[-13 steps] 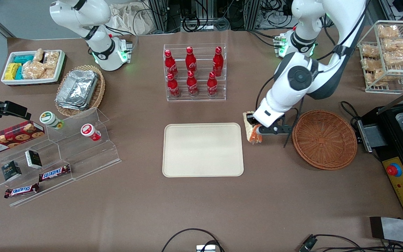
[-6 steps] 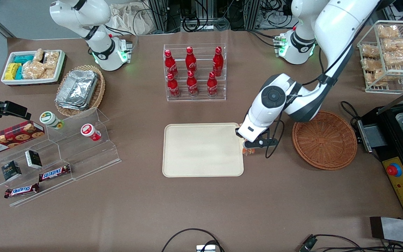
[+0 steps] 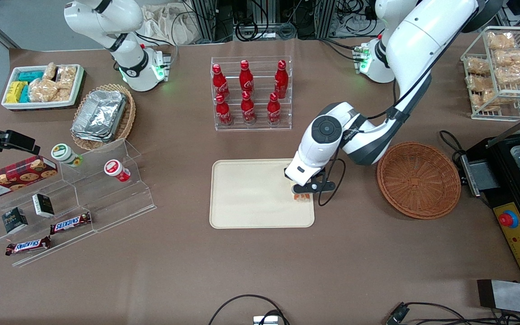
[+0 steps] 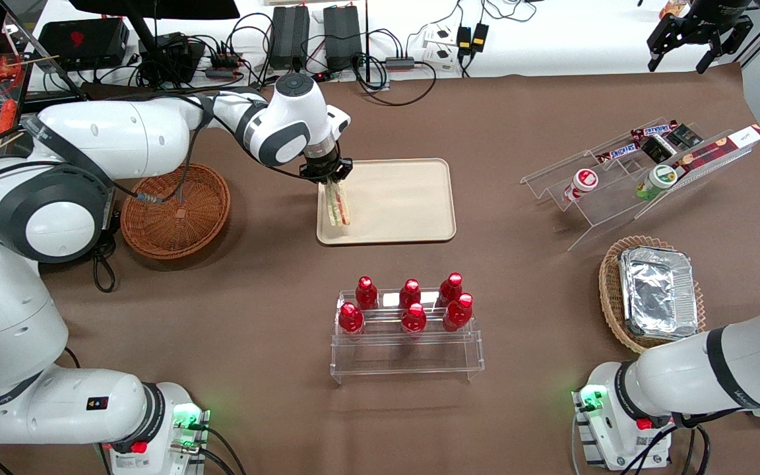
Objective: Place sandwich from basket to tray
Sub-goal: 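Lower the sandwich onto the cream tray and open the left gripper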
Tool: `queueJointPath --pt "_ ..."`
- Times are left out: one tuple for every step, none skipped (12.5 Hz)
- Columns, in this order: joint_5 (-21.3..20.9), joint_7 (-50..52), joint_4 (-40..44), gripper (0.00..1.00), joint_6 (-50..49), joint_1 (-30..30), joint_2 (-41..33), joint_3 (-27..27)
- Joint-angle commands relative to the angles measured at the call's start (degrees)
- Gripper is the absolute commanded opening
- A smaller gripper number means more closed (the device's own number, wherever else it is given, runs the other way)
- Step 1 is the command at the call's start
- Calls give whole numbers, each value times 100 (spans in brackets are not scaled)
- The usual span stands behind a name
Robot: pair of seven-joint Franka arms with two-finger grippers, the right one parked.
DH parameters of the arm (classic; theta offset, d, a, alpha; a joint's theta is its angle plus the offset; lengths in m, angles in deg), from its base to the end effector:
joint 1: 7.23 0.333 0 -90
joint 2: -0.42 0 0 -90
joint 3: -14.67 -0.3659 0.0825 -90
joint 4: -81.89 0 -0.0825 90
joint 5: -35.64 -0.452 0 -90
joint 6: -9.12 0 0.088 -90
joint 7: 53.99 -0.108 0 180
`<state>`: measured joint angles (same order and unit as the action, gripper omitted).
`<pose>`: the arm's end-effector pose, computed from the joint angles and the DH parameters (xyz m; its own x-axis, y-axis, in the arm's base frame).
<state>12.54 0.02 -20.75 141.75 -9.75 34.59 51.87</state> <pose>0.5969 -0.4268 0.2774 0.9967 0.0792 0.0182 0.0774 -0.9935 0.0829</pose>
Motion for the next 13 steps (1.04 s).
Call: queueJointPath --pt "-369 154 270 6 -71 -47 239 -38" --pt "-457 154 288 6 -88 -55 300 -38" --pt "-606 145 331 6 -80 -90 371 -38" --pt "-729 145 427 6 -115 -291 441 -47" --pt "-748 136 489 7 -115 -362 503 -64" --pt "-818 119 533 8 -115 -415 555 -64" --pt "-897 119 569 8 -115 -433 573 -64" --pt "-906 110 578 9 -115 -468 617 -64" --pt "-915 93 595 10 -115 -503 635 -73" --pt "-985 92 595 11 -115 -504 678 -64" --pt "-1107 119 604 12 -106 -538 731 -64" --pt "-1178 136 604 14 -106 -574 810 -64" --pt "-1231 145 604 16 -106 -574 854 -64"
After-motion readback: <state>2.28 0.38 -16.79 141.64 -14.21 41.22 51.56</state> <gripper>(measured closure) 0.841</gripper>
